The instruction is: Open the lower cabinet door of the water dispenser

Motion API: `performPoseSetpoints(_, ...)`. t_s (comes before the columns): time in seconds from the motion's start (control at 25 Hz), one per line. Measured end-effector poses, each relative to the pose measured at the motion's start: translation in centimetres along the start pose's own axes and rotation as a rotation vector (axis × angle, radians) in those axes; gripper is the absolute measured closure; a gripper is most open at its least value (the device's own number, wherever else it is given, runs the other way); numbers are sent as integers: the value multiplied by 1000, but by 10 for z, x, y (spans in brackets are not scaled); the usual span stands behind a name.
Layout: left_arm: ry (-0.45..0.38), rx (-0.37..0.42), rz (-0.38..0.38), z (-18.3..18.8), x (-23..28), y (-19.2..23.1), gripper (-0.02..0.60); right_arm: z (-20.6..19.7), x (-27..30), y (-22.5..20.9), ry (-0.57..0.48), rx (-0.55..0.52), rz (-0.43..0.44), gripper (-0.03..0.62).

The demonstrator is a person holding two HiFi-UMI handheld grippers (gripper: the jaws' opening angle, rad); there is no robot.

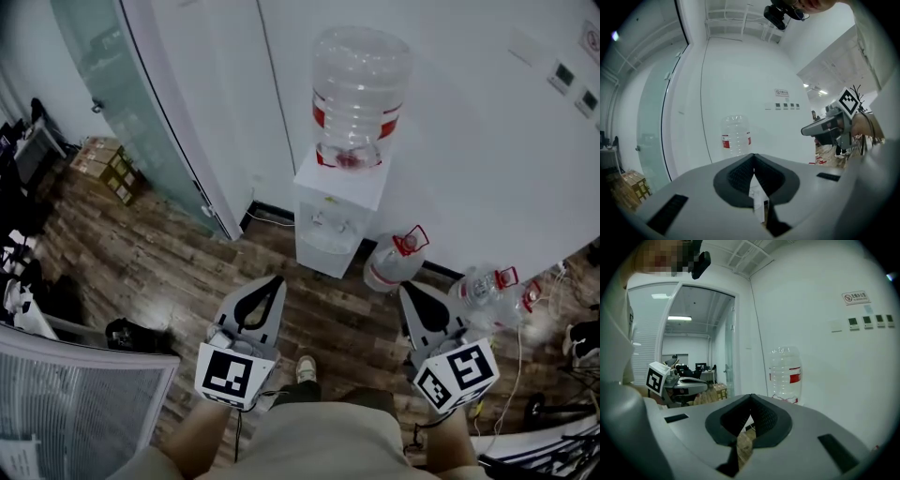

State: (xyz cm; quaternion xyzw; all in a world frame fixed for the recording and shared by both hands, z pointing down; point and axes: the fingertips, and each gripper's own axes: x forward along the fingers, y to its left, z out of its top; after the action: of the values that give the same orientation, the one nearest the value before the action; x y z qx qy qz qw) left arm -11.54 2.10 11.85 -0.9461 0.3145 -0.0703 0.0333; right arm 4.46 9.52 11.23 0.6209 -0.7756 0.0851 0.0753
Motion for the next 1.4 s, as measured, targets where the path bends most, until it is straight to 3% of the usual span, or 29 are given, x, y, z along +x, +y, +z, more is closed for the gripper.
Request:
performPoseSetpoints(0.4, 37, -15, -9, -8, 50, -2, 575, 0, 18, -53, -25, 40, 23, 588)
performPoseSetpoints(0.52, 62, 13, 16, -9, 68, -2, 575, -1, 22, -74, -27, 48, 35, 588)
performPoseSetpoints(0.72, 42, -71, 36, 0, 97, -10, 575, -4, 30, -107, -18, 66, 69, 588)
performPoseSetpoints(0.88, 60, -72, 41, -9, 121, -13, 575, -9, 39, -131, -28, 85, 75, 578)
performPoseSetpoints(1.0, 45, -88, 47, -11, 135, -12, 575, -23, 54, -141, -13, 128, 132, 551)
performPoseSetpoints(1.12, 44, -77, 54, -23, 152, -9, 575, -42, 74, -149, 17, 145, 177, 476)
performPoseSetpoints(1.24, 62, -85, 55, -48, 167, -7, 575, -66, 96, -159, 45, 120, 182, 420)
performPoseSetpoints(1.4, 88, -101, 56, -86, 186, -1, 575, -107, 132, -170, 67, 107, 167, 395)
